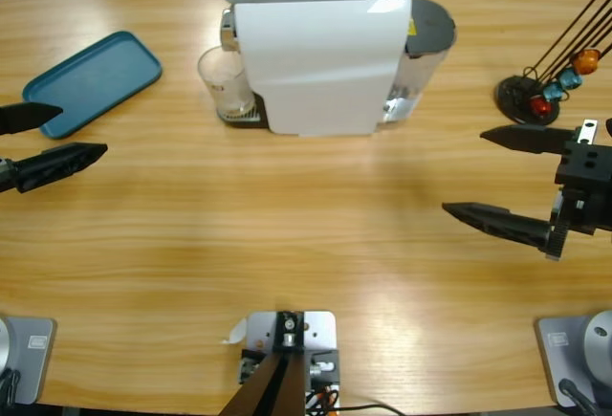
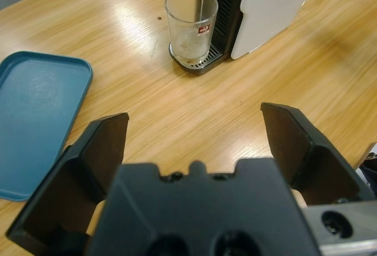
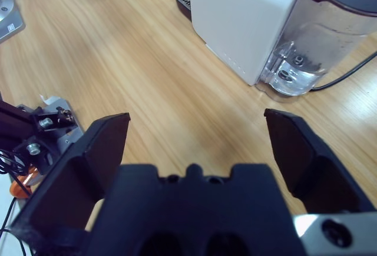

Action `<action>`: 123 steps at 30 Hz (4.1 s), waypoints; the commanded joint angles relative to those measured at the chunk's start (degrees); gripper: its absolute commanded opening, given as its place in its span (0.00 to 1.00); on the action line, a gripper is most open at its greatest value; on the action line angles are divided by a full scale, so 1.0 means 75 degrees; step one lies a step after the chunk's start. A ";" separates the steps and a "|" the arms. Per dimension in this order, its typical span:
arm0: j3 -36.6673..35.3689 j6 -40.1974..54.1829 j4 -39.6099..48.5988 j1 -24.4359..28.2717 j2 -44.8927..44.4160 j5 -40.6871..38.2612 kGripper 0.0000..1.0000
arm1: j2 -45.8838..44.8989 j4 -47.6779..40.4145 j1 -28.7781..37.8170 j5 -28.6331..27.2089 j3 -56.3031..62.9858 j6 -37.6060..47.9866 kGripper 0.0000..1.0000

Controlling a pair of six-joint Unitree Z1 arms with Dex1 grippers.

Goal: Pour coffee

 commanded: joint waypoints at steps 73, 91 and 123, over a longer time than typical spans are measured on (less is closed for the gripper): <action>-0.3252 0.0833 -0.2247 0.0724 0.7129 -0.2195 0.62 | 0.0043 -0.0083 0.0075 0.0182 0.0286 -0.0092 1.00; -0.2502 0.0917 -0.0829 0.1371 0.5144 -0.1466 0.39 | 0.0011 -0.0083 0.0075 0.0175 0.0274 -0.0151 1.00; -0.1576 -0.0156 -0.3653 0.4638 0.6735 -0.0249 0.39 | -0.0083 -0.0071 0.0075 0.0171 0.0284 -0.0163 1.00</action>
